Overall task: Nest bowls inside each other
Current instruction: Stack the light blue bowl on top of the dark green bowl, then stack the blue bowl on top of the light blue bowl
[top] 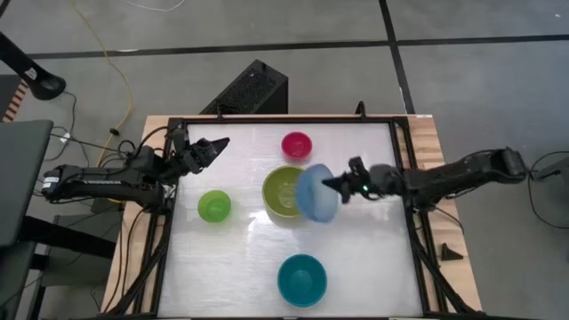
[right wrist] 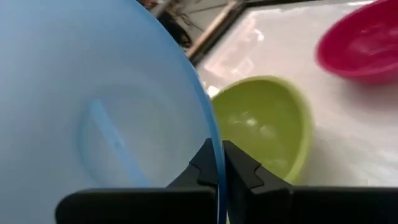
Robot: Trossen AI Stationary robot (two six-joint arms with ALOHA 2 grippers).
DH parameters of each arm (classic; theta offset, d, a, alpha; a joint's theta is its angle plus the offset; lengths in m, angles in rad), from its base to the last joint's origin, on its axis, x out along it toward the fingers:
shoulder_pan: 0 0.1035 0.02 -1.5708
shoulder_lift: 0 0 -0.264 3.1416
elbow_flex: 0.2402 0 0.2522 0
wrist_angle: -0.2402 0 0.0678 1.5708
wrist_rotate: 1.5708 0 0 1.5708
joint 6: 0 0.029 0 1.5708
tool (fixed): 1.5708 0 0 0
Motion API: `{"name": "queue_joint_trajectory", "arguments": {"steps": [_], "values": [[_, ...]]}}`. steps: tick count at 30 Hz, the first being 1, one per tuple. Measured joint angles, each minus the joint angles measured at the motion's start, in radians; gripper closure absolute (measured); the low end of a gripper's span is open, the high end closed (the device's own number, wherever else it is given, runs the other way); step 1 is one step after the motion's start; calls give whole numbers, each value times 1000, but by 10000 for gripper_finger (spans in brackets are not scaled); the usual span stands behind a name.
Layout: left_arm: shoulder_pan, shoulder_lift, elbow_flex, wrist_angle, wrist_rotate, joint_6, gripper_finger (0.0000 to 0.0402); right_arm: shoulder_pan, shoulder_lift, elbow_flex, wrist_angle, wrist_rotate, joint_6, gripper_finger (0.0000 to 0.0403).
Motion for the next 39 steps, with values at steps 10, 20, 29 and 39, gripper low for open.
{"name": "queue_joint_trajectory", "arguments": {"steps": [10,20,29,39], "values": [[0,-1,0,-4,-1,-3,152,-183,395,399,-367,-298,-199,374],[0,-1,0,-4,19,-5,152,-229,712,807,-794,-291,-421,374],[0,-2,0,-4,28,-6,152,-215,812,956,-981,-214,-471,283],[0,-2,0,-6,52,-5,152,-193,639,957,-1027,-167,-434,141]]}}
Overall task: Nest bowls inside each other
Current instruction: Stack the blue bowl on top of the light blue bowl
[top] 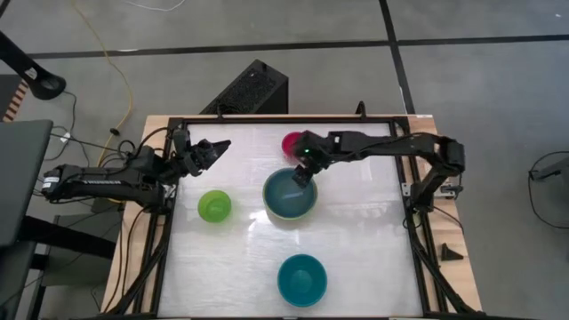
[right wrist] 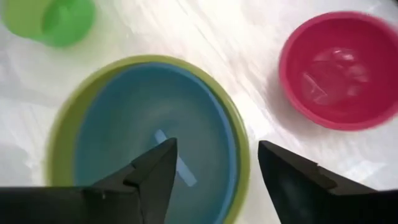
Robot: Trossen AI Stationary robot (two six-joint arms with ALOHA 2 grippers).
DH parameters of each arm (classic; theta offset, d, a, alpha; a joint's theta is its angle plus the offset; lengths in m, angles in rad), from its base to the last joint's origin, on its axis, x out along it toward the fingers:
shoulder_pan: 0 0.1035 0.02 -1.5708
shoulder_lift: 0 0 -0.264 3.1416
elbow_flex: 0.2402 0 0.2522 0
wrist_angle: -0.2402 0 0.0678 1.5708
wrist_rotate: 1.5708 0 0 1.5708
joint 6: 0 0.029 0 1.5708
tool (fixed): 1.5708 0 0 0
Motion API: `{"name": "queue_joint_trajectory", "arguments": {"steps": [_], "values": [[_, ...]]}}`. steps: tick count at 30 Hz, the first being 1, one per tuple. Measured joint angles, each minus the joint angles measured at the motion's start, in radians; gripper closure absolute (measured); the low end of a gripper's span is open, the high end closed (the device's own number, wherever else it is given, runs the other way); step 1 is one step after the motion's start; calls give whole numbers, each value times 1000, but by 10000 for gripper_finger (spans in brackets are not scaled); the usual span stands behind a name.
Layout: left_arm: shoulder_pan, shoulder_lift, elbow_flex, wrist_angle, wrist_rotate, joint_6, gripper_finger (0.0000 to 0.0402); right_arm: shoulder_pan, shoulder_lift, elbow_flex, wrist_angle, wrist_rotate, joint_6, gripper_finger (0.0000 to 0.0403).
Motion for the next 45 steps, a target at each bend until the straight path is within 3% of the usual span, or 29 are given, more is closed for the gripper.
{"name": "queue_joint_trajectory", "arguments": {"steps": [5,11,16,20,28,34,38,42,45], "values": [[0,0,0,0,2,0,152,83,-126,-15,-77,0,54,143],[0,0,0,-5,25,1,152,265,-283,-200,-82,-2,281,153],[0,0,0,-9,26,17,152,441,-337,-366,152,-34,509,155],[0,0,0,-16,22,24,152,543,-276,-440,367,-102,660,155],[0,0,0,-24,31,2,152,671,-77,-442,499,-137,815,155],[0,0,0,-26,45,0,152,695,18,-426,574,-166,855,159],[0,0,0,-26,45,0,152,673,80,-387,593,-270,817,219],[0,0,0,-26,46,0,152,646,92,-359,605,-297,725,358],[0,0,0,-26,46,-8,152,607,60,-357,626,-276,679,361]]}}
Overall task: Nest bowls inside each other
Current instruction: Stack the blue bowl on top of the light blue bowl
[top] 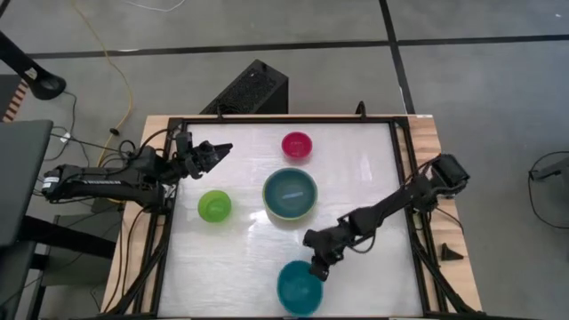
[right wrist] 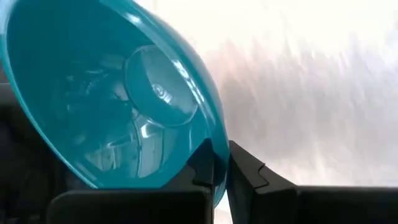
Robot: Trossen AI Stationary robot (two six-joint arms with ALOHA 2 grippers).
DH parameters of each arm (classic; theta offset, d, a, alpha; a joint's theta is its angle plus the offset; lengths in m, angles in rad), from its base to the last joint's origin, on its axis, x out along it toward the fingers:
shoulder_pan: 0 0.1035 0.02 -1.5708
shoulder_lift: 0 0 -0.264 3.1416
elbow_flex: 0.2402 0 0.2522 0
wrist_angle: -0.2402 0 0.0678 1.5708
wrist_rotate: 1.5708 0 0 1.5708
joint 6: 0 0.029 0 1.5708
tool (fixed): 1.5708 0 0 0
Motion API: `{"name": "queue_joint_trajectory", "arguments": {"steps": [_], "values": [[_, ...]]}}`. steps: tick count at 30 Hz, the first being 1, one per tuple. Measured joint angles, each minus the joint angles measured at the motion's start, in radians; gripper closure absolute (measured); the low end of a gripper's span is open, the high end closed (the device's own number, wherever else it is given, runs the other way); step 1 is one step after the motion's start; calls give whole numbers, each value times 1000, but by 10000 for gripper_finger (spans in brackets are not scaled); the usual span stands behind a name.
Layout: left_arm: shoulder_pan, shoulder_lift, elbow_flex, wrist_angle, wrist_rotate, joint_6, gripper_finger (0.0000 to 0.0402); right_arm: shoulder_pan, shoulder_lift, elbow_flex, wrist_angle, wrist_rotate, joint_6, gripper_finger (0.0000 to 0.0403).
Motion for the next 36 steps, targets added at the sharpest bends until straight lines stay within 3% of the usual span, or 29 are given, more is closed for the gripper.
{"name": "queue_joint_trajectory", "arguments": {"steps": [7,14,20,31,33,36], "values": [[0,0,0,1,1,-3,152,-197,-102,0,-20,78,-154,361],[0,0,0,1,6,-28,152,-468,-173,3,-233,177,-240,361],[0,0,0,1,15,-29,152,-639,-196,-2,-299,151,-313,361],[0,0,0,-6,14,-26,152,-651,-178,30,-550,135,-371,360],[0,0,0,-10,7,-23,152,-645,-181,32,-527,140,-376,343],[0,0,0,-14,6,-15,152,-640,-184,32,-526,139,-375,282]]}}
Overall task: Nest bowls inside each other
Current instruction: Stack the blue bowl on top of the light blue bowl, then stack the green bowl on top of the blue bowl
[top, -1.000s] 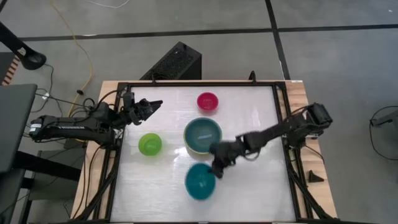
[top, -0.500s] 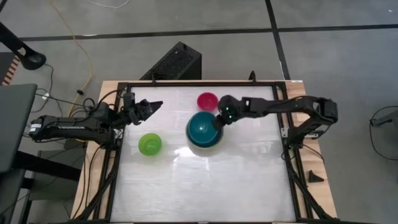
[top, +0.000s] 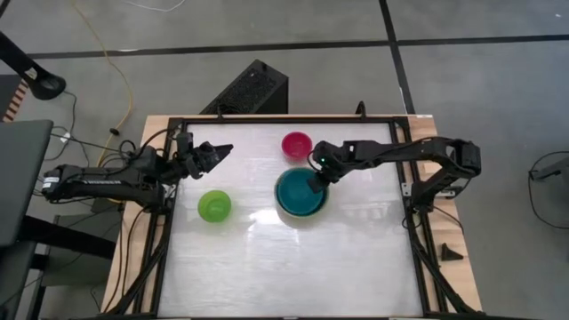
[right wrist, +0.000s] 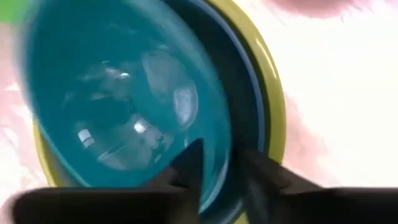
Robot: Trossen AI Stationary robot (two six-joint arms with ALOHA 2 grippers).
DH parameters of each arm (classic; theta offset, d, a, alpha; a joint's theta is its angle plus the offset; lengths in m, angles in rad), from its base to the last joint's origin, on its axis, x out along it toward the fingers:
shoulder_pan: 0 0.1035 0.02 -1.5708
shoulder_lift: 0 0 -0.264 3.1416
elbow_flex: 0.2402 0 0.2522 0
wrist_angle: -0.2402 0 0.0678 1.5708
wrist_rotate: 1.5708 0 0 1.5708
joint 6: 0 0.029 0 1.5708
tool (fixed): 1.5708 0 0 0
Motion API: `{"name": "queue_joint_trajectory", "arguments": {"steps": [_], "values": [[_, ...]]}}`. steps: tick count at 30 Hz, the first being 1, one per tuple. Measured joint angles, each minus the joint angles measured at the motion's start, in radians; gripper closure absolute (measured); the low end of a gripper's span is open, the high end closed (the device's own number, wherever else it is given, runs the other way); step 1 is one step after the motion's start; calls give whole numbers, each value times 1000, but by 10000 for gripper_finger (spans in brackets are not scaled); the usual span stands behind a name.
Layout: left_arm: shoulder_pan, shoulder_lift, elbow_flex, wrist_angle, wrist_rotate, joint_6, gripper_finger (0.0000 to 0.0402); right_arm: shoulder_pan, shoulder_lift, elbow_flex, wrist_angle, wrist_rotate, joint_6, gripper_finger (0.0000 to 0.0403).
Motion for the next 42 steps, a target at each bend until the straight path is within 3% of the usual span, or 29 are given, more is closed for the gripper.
{"name": "queue_joint_trajectory", "arguments": {"steps": [6,10,15,19,23,30,37,42], "values": [[0,0,0,-1,0,-1,152,6,-3,0,14,-34,26,152],[0,0,0,-9,27,-1,152,7,-37,0,103,-30,34,112],[0,0,0,-51,59,-2,152,-18,-100,0,347,22,-52,116],[0,0,0,-115,91,-14,152,-86,-110,0,476,-55,-71,123],[0,0,0,-309,176,-32,152,-142,-107,0,478,-121,-60,123],[-62,1,0,-814,281,-139,152,-149,-106,0,477,-138,-77,123],[-203,23,0,-933,230,-250,152,-149,-106,0,445,-140,-105,123],[-282,138,0,-984,212,-302,152,-150,-106,0,429,-140,-121,123]]}}
